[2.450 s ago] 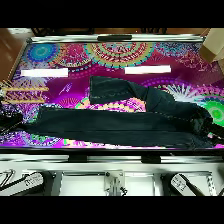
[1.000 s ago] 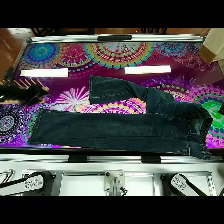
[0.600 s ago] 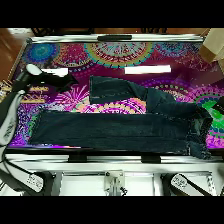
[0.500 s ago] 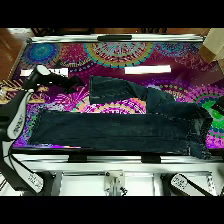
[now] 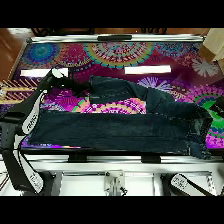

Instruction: Fold the shirts.

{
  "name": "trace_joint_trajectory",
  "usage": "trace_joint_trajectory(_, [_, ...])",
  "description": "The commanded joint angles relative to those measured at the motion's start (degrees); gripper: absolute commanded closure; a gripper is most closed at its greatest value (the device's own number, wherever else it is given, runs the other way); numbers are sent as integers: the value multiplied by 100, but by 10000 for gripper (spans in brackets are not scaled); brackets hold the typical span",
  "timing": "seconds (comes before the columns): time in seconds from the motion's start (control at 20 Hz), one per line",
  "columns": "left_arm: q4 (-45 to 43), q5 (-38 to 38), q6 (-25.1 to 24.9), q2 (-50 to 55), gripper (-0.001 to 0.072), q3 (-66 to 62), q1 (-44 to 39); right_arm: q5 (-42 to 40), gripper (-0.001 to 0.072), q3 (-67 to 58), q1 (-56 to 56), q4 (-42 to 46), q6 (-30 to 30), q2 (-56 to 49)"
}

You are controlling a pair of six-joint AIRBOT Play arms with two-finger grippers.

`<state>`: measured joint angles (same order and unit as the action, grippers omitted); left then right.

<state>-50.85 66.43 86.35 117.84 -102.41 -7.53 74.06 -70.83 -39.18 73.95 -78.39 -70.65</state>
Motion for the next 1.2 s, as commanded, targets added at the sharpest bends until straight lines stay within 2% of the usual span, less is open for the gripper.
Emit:
trace_joint_trajectory(0.0, [-52, 52, -61, 94, 156, -7, -175, 39, 179, 2, 2, -17, -85, -2])
trace_joint_trajectory(0.05, [-52, 7, -52, 107, 321, -7, -216, 35, 179, 2, 2, -116, -76, -2])
trace_joint_trajectory(0.1, [-52, -55, 52, 116, 336, -7, -249, 26, 179, 2, 2, -282, -50, -2])
trace_joint_trajectory(0.15, [-52, -122, 160, 122, 391, -7, -269, -7, 179, 2, 15, -424, -37, -2])
trace_joint_trajectory(0.2, [-52, -164, 179, 122, 530, -9, -273, -46, 179, 2, 63, -450, -37, -15])
trace_joint_trajectory(0.25, [-55, -162, 168, 120, 635, -22, -271, -59, 179, 2, 157, -442, -20, -55])
trace_joint_trajectory(0.4, [-184, 131, 153, 35, 639, -286, -116, -313, 179, 2, 446, -321, 24, -225])
trace_joint_trajectory(0.6, [-1635, 839, 199, -531, 640, -833, 470, -925, 178, 0, 579, 26, -199, -378])
trace_joint_trajectory(0.8, [-2640, 1834, 190, -933, 640, -883, 1139, -833, 178, 0, 579, 979, -437, -575])
trace_joint_trajectory(0.9, [-2684, 1956, 153, -927, 640, -879, 1276, -741, 178, 0, 584, 984, -457, -699])
trace_joint_trajectory(1.15, [-3554, 2081, 160, -909, 640, -879, 1287, -765, 178, 2, 584, 691, -544, -975])
